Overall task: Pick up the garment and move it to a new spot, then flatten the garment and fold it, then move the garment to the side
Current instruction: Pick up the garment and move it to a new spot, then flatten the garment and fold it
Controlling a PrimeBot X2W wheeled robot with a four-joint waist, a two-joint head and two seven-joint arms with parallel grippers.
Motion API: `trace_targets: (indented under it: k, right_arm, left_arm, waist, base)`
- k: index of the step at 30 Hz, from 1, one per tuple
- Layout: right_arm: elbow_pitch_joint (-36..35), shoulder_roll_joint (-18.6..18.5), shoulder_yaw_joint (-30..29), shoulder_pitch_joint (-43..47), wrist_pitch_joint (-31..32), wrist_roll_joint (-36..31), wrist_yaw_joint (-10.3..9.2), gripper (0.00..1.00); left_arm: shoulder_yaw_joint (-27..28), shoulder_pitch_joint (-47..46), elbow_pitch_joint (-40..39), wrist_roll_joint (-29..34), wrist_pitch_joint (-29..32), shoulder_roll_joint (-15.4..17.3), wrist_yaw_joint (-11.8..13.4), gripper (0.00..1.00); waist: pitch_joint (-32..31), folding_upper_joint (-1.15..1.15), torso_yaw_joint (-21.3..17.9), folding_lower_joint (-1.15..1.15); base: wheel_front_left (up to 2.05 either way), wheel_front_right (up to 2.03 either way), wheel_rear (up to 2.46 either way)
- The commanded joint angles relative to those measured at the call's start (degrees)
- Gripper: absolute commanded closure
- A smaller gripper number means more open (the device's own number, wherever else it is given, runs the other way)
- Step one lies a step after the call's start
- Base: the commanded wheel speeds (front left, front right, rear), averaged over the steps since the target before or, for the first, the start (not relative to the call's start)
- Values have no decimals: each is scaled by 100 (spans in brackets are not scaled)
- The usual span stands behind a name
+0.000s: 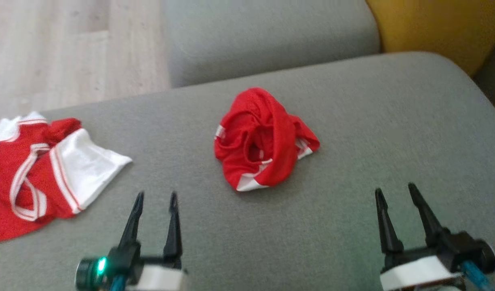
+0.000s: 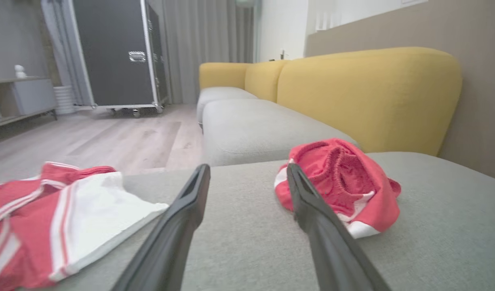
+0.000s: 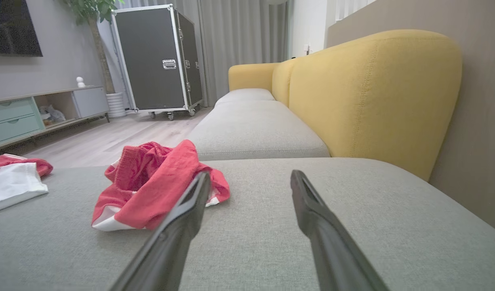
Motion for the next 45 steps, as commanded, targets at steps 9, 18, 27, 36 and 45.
trace_targets:
  k: [9,18,27,36,45]
  right_arm:
    - [-179,-26,-29,372,-30,-77,-4,0]
    - [-193,-26,23,484,-30,-40,-4,0]
    - [-160,-26,33,497,-31,-8,-4,0]
    - [-153,-26,43,500,-31,3,-4,0]
    - [-139,-26,56,498,-31,26,-4,0]
  left_arm:
    - [506,1112,-1048,266,-54,-14,198,0]
    - [533,1281,-1067,490,-54,-22,61,0]
    - [578,1290,-1070,476,-54,-25,37,0]
    - [585,1303,-1057,480,-54,-26,86,0]
    - [573,1310,-1064,501,-54,-26,106,0]
  waist:
    - [-584,0,443,1]
    - [-644,0,565,1]
    - [-634,0,613,1]
    - [-640,0,621,1]
    - [-630,0,614,1]
  base:
    - [0,0,0]
    - [0,0,0]
    - [0,0,0]
    - [0,0,0]
    - [0,0,0]
